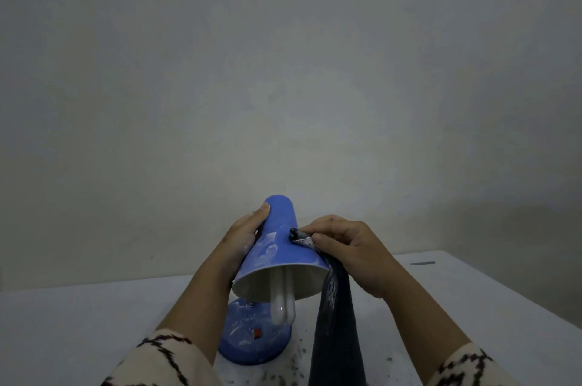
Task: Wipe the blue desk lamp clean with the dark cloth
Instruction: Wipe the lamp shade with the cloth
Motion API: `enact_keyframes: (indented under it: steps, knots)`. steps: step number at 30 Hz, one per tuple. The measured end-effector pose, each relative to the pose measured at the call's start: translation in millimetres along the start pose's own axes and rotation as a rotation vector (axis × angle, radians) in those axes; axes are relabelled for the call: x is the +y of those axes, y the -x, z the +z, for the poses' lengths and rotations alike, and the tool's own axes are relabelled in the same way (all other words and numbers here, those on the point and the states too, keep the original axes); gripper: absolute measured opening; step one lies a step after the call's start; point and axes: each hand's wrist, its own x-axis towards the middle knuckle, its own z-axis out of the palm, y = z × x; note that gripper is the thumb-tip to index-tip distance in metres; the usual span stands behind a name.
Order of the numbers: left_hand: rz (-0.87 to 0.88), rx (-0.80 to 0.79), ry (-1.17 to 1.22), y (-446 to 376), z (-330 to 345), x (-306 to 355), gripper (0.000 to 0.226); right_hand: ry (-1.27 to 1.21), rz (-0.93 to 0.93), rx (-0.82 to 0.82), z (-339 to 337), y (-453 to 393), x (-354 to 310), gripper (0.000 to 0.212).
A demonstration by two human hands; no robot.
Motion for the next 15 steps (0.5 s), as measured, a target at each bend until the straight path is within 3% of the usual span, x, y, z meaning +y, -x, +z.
enact_keyframes:
  steps: [9,15]
  knots:
    - [0.04,-0.095,0.008,-12.5,-3.8,-4.9,0.034,0.2,-0.017,-0.008,11.2,-35.4,-11.4,0.018]
    - [0.091,-0.064,-0.026,-13.7,-1.6,-4.6,0.032,0.131,0.008,0.083,16.0,-36.5,-6.5,0.018]
